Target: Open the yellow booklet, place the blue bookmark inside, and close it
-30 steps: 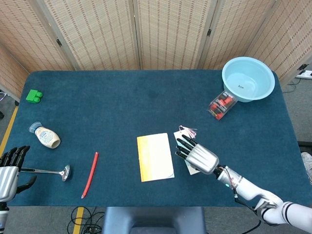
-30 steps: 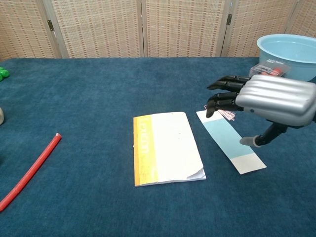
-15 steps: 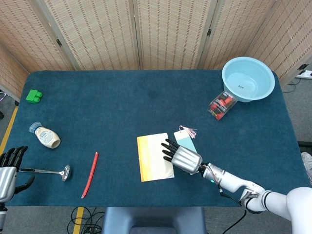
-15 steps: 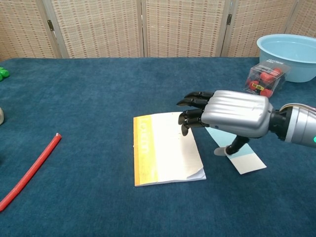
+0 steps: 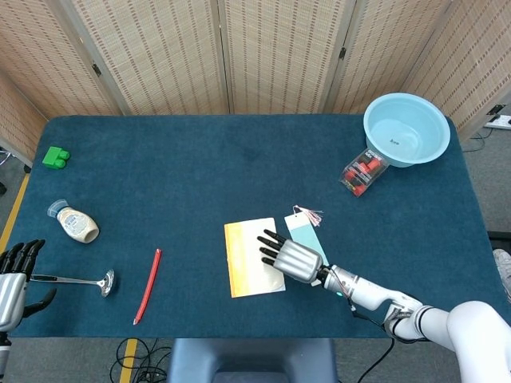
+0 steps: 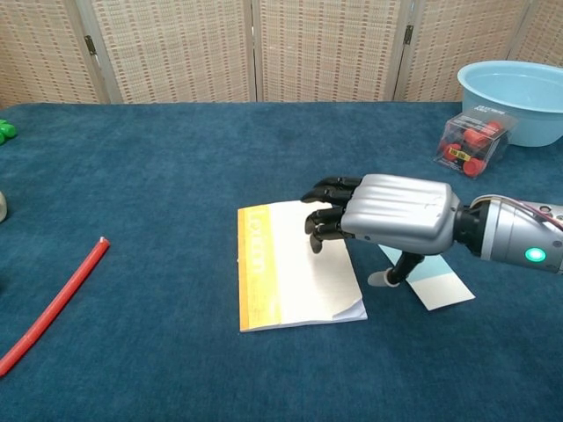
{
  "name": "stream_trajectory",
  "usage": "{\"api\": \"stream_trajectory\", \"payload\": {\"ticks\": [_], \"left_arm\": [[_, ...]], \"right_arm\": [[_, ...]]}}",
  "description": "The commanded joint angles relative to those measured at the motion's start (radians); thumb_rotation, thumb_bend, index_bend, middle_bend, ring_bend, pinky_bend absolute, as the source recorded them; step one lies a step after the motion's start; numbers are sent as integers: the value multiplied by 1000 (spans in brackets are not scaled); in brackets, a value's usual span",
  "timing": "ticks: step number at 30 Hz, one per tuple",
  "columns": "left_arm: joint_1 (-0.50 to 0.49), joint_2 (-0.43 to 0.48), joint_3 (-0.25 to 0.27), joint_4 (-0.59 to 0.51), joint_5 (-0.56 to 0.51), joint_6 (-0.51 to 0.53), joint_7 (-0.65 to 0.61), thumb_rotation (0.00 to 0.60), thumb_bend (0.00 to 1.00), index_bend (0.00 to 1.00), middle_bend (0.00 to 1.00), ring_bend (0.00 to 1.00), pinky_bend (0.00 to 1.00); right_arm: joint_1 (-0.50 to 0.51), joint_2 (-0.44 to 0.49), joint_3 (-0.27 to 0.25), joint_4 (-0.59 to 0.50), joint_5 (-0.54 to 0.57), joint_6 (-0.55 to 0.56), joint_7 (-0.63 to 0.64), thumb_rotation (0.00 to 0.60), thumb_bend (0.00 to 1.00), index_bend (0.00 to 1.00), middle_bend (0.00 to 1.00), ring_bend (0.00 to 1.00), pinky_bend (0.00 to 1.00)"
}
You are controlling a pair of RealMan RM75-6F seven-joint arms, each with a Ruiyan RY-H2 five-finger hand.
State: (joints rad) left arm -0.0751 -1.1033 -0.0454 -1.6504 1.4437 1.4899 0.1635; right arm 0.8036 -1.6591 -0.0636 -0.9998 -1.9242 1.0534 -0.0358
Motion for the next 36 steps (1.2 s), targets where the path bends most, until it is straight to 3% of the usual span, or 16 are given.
{"api": "stream_trajectory", "payload": {"ticks": [1, 20, 31, 36], "left_arm": [[0, 0, 1, 0, 0, -2, 0, 600, 264, 98, 132, 107, 159], [3, -1, 0, 7, -6, -5, -5, 600, 264, 98, 133, 107, 160], [6, -1, 0, 11, -5, -3, -10, 600, 264, 98, 128, 107, 159], [9, -1, 1, 14, -5, 1, -14, 600, 264, 98, 126, 107, 160]], "right_arm": [[9, -9, -9, 12, 1, -2, 3, 600, 138, 319, 211, 0, 0], [54, -40, -38, 50, 25, -11, 3, 600, 169, 319, 211, 0, 0], [79, -53, -49, 60, 35, -27, -3, 600, 285, 352, 211, 0, 0], [87, -67, -51, 73, 39, -26, -1, 600, 292, 361, 211, 0, 0]]}}
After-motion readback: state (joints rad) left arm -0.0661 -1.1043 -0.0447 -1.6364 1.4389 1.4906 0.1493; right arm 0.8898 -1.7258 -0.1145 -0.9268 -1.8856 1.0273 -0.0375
